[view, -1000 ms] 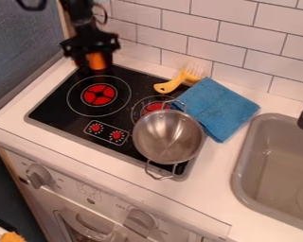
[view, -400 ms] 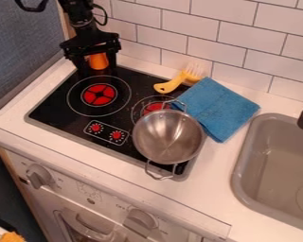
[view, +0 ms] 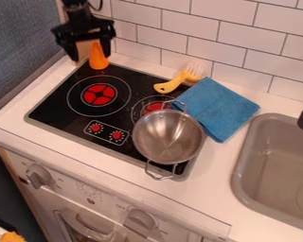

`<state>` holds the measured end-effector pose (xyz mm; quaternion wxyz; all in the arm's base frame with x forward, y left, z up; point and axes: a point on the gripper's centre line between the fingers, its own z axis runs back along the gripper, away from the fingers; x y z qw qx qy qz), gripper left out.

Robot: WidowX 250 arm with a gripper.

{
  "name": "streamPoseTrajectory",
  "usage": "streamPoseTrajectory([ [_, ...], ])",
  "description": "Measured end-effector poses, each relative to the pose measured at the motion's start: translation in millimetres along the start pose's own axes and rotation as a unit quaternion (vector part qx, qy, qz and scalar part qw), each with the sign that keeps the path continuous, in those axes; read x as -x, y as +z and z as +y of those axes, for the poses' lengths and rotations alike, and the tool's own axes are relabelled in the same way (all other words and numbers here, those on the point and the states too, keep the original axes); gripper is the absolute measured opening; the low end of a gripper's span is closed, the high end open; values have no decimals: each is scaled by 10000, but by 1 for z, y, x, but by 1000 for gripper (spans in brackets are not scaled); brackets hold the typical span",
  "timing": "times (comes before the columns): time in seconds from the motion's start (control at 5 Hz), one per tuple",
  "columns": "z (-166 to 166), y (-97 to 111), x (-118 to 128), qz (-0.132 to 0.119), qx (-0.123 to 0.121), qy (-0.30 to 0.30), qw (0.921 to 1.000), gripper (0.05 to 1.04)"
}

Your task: Moved the orange object to the upper left corner of the burner

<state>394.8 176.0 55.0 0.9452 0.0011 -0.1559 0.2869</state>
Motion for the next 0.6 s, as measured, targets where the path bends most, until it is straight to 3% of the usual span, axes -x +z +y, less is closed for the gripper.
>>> streamPoseTrajectory([
  [0.2, -6, 27, -2, -354, 123, -78, 9993, 1000],
  [0.4, -17, 53, 4, -731, 936, -255, 9926, 1000],
  [0.6, -9, 56, 0, -824, 940, -179, 9920, 1000],
])
